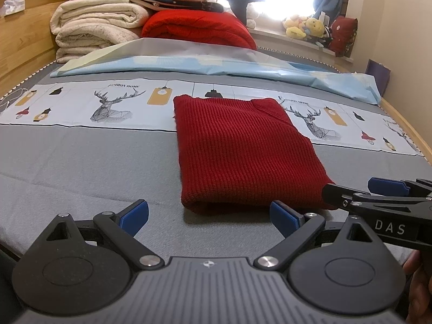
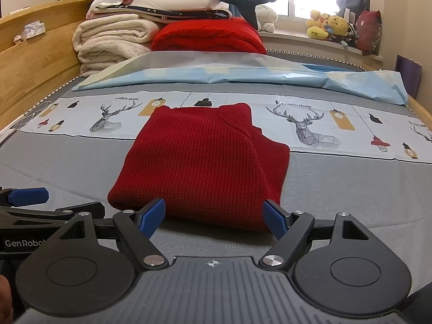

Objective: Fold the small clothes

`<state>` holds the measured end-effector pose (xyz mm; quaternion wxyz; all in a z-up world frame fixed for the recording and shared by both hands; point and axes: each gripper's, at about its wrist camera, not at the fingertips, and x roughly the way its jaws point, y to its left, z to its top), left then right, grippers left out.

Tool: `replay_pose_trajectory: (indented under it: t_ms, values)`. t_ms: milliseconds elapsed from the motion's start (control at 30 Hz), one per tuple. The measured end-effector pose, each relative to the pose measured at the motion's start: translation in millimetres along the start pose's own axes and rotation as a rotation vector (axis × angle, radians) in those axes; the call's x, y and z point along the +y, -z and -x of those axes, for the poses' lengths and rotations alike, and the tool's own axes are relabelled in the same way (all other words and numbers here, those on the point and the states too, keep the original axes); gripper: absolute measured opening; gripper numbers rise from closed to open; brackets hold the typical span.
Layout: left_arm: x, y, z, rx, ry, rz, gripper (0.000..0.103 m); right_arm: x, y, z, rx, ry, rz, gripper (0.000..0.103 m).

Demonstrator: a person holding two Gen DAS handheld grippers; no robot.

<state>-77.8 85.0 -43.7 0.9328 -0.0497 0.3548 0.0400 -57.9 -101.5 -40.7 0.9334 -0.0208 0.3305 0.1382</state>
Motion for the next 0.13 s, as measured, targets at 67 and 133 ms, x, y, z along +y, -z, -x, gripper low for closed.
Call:
replay_pose_trajectory:
  t_ms: [67,133]
  values:
    - [0.3,-0.2,-0.7,-0.001,0.0,0.0,0.098,-0.2,-0.2,0.1,0.0,-0.001,0.0,0.08]
    - [0.0,-0.3,-1.3,-0.001,-0.001,0.0,0.098,-0.5,-0.1,0.1,0.0,0.0,0.0,0.08]
